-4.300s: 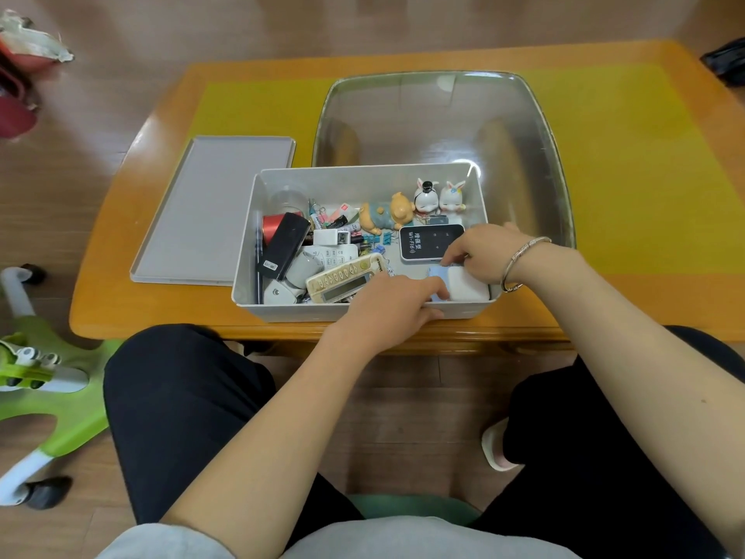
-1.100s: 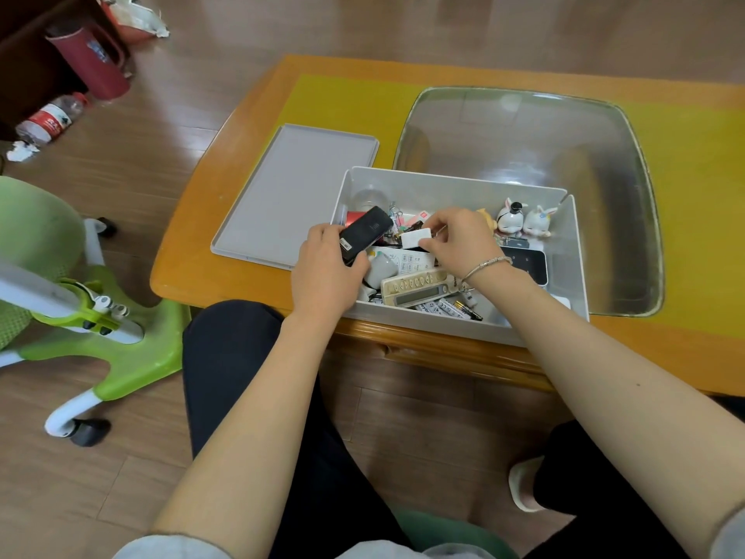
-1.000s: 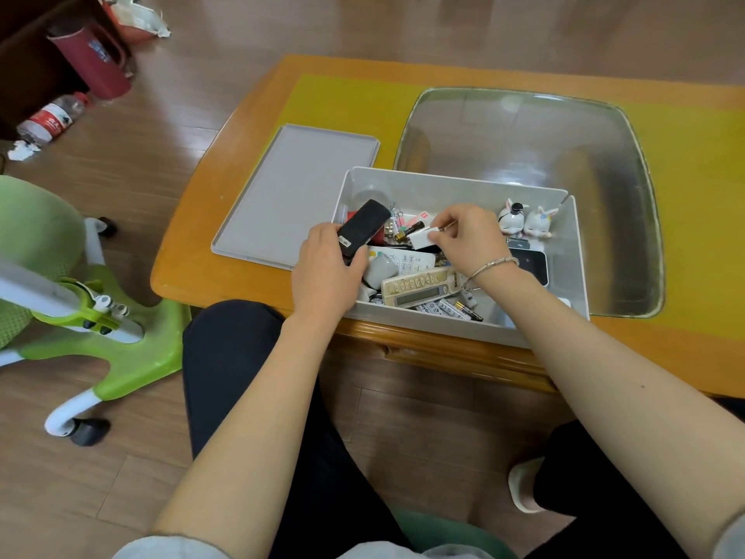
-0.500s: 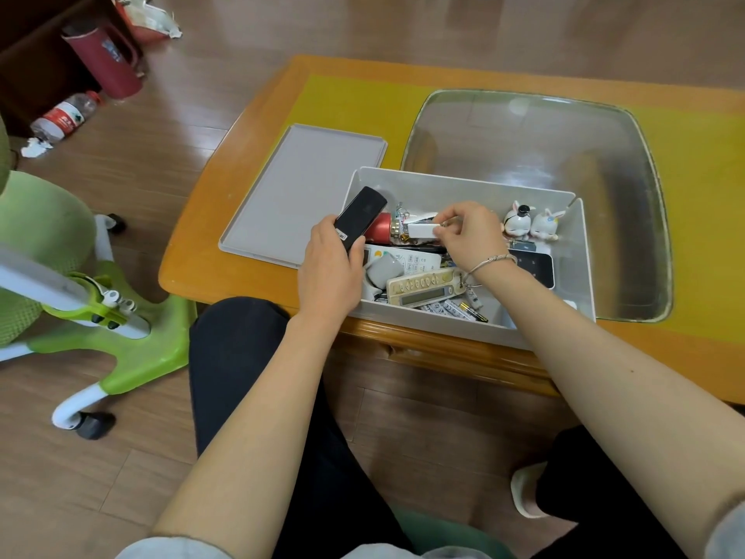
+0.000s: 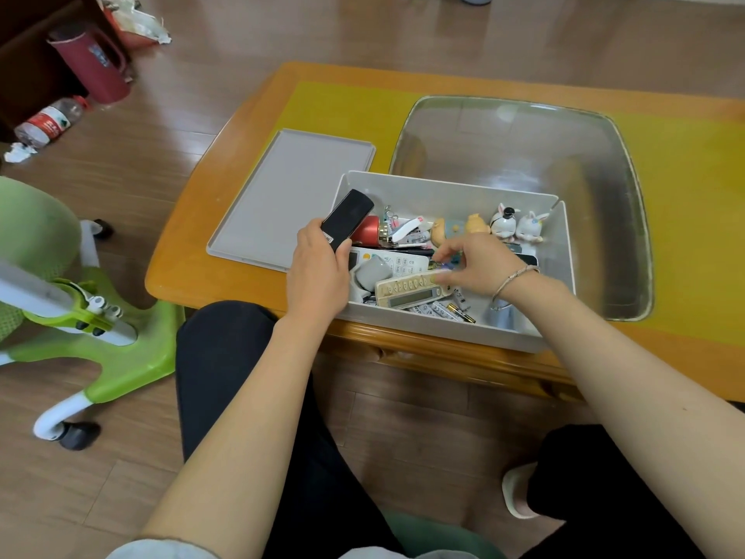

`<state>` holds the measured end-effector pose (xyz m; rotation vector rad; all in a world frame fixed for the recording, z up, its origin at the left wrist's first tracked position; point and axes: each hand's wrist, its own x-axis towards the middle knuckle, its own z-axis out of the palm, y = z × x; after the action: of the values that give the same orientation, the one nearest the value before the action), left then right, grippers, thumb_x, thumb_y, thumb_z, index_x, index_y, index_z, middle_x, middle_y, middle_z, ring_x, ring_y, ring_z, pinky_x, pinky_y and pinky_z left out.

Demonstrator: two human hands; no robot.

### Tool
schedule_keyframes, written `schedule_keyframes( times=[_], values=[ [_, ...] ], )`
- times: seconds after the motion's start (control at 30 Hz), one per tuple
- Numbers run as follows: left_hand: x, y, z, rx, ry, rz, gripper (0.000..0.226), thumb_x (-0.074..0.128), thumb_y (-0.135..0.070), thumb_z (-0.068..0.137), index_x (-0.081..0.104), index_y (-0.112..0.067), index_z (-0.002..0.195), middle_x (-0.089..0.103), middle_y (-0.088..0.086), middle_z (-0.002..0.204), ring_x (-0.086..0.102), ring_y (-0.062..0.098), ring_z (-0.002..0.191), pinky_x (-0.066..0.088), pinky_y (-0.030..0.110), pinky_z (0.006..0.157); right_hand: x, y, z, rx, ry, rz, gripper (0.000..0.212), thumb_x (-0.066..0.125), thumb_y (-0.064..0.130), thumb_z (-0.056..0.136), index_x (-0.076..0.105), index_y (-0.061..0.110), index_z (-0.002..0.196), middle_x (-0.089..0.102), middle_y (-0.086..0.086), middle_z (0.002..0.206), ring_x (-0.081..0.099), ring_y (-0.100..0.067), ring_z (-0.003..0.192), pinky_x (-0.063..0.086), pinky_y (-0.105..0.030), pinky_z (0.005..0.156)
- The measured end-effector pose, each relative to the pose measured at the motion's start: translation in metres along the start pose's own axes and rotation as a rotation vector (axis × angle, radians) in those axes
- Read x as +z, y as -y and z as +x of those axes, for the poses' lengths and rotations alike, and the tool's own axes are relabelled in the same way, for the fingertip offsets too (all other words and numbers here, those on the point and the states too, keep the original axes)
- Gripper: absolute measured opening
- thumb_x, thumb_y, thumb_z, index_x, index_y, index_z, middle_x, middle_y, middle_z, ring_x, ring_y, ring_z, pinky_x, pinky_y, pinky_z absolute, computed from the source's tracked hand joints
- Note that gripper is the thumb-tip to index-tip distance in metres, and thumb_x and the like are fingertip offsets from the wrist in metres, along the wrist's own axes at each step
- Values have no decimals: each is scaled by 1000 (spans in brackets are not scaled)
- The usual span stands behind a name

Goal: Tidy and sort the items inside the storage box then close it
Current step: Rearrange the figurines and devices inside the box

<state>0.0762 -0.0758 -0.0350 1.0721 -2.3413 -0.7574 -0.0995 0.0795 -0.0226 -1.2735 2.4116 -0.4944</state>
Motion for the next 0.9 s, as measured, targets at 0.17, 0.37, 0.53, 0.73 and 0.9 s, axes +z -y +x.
schedule_keyframes(
  times=[0.17, 0.37, 0.53, 0.73, 0.9],
  values=[
    [-1, -1, 0, -23, 9, -24, 46, 45, -33, 100, 33, -11, 139, 45, 8, 133, 55, 22, 109, 41, 24, 71, 8, 10, -1, -42, 153, -215, 28, 78, 37, 71, 62, 24, 90, 64, 5, 84, 56, -13, 76, 48, -29, 68],
    [-1, -1, -4, -50, -30, -50, 47, 42, -33, 100, 30, -11, 139, 44, 8, 131, 57, 22, 105, 46, 28, 68, -3, 11, -4, -97, 93, -17, 12, 77, 26, 75, 68, 21, 80, 53, 14, 63, 45, -2, 61, 31, -19, 52],
    [0, -1, -5, -47, -44, -55, 47, 41, -33, 101, 29, -8, 140, 43, 9, 133, 57, 24, 104, 43, 27, 66, -26, -1, -6, -44, -254, 178, 13, 77, 20, 75, 73, 18, 87, 52, 15, 58, 42, -1, 53, 31, -8, 46],
    [0, 0, -5, -63, -43, -53, 45, 39, -33, 101, 30, -8, 139, 43, 9, 132, 57, 23, 100, 35, 23, 61, -25, 4, 19, 63, -325, 147, 10, 68, 20, 83, 72, 12, 88, 59, 1, 64, 48, -10, 58, 34, -21, 54],
    [1, 1, -4, -66, -39, -62, 45, 39, -33, 101, 31, -8, 138, 43, 8, 132, 57, 22, 100, 34, 20, 59, -17, 7, 27, 102, -329, 135, 13, 65, 21, 84, 71, 10, 90, 68, -8, 78, 57, -20, 71, 41, -26, 63]
  ],
)
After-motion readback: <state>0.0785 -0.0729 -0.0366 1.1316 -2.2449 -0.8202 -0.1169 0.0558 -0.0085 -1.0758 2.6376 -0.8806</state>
